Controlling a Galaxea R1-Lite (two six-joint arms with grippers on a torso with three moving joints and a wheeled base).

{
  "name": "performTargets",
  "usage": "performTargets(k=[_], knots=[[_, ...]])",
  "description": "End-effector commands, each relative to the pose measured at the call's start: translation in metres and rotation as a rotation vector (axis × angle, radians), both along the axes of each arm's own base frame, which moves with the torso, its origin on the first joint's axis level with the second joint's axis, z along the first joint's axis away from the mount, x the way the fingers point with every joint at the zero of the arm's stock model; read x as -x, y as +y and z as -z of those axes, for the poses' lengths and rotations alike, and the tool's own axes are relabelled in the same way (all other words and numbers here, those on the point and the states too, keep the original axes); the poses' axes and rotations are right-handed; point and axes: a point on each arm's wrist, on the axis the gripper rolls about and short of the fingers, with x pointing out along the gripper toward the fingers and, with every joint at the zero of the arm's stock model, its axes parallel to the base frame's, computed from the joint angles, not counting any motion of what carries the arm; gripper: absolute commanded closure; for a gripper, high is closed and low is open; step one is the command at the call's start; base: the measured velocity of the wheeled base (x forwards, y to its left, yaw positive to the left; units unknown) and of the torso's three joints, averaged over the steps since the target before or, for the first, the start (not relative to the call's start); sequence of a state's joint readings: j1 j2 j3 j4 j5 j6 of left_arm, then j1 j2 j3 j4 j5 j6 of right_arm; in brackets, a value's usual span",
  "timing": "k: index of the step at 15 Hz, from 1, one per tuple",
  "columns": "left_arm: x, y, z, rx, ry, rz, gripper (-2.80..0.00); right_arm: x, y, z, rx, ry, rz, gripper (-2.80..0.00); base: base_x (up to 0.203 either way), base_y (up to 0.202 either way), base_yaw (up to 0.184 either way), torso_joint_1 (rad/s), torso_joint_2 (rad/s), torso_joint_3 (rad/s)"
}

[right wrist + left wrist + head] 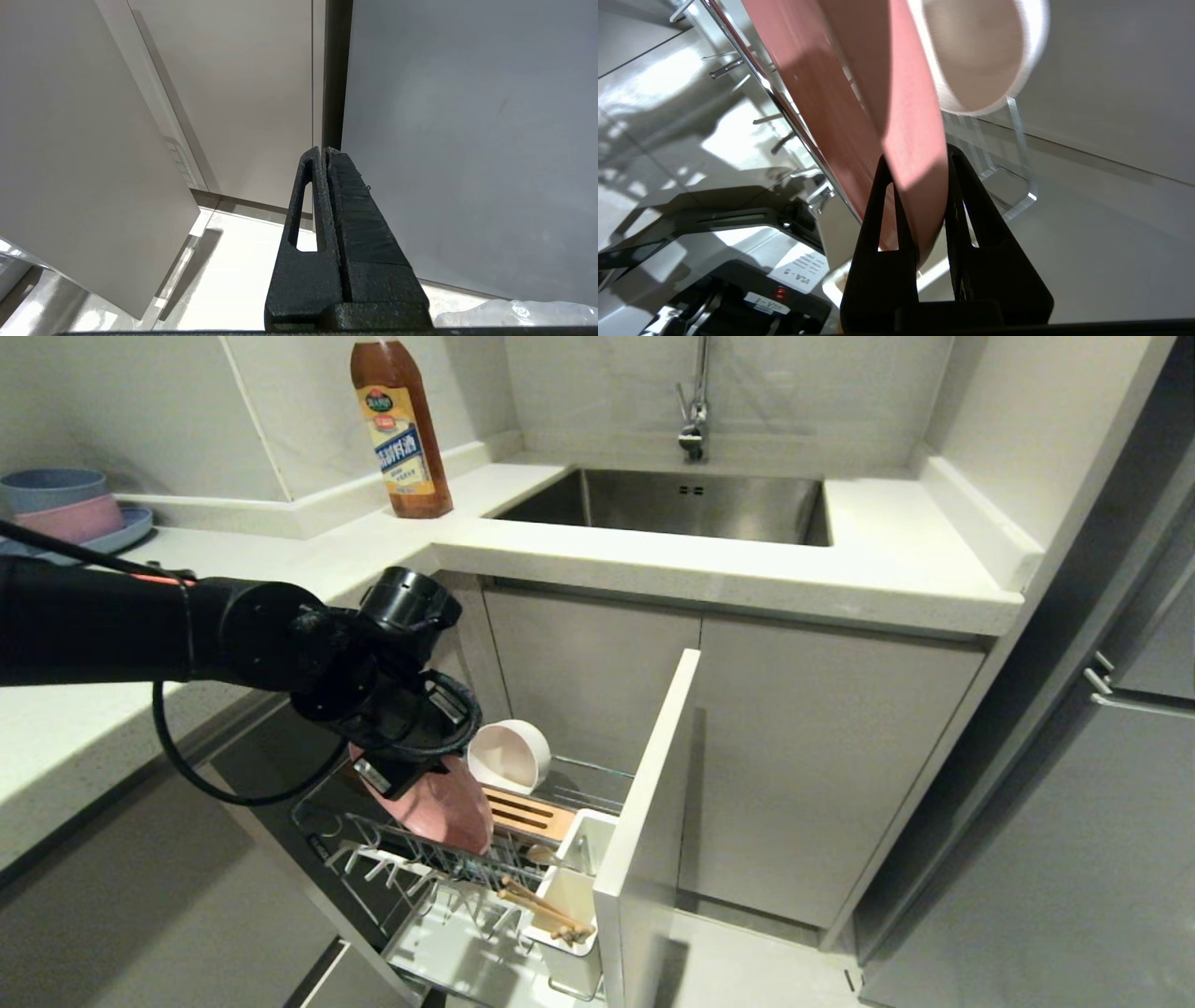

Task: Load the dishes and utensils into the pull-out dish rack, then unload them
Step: Take the plate out of the cupboard

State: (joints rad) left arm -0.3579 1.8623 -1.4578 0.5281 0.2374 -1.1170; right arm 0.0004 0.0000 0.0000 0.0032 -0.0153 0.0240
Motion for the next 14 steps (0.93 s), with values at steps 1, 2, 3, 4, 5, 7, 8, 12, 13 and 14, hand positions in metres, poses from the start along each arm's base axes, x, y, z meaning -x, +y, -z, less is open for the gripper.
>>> performTargets(k=[1,2,3,4,5,7,8,12,13,14], knots=[[0.015,0.005,-0.020,0.023,-0.053,-0.004,0.00,0.000,0.000,0.001,0.000,0.002,-0.001,0.00,0.000,0.000,0.000,0.000,0.00,0.000],[0.021,0.006,-0.027,0.030,-0.068,0.000,0.00,0.000,0.000,0.001,0.000,0.003,0.000,0.00,0.000,0.000,0.000,0.000,0.00,0.000],[0.028,0.005,-0.033,0.034,-0.078,0.012,0.00,0.000,0.000,0.001,0.001,0.003,0.000,0.00,0.000,0.000,0.000,0.000,0.00,0.000],[0.036,0.004,-0.040,0.040,-0.090,0.024,0.00,0.000,0.000,0.001,0.000,0.002,0.000,0.00,0.000,0.000,0.000,0.000,0.00,0.000],[0.044,0.003,-0.048,0.047,-0.106,0.037,0.00,0.000,0.000,0.000,0.000,0.001,0.000,0.00,0.000,0.000,0.000,0.000,0.00,0.000],[0.061,0.000,-0.061,0.057,-0.127,0.074,0.00,0.000,0.000,0.001,0.000,0.003,-0.002,0.00,0.000,0.000,0.000,0.000,0.00,0.000],[0.068,-0.001,-0.066,0.062,-0.138,0.089,0.00,0.000,0.000,0.000,0.000,0.001,-0.001,0.00,0.000,0.000,0.000,0.000,0.00,0.000],[0.104,-0.006,-0.087,0.088,-0.175,0.174,0.00,0.000,0.000,0.001,0.000,0.002,0.000,0.00,0.000,0.000,0.000,0.000,0.00,0.000],[0.116,-0.007,-0.093,0.096,-0.189,0.206,0.00,0.000,0.000,0.001,0.000,0.002,-0.001,0.00,0.000,0.000,0.000,0.000,0.00,0.000],[0.125,-0.008,-0.098,0.102,-0.203,0.233,0.00,0.000,0.000,0.001,0.000,0.002,0.000,0.00,0.000,0.000,0.000,0.000,0.00,0.000]])
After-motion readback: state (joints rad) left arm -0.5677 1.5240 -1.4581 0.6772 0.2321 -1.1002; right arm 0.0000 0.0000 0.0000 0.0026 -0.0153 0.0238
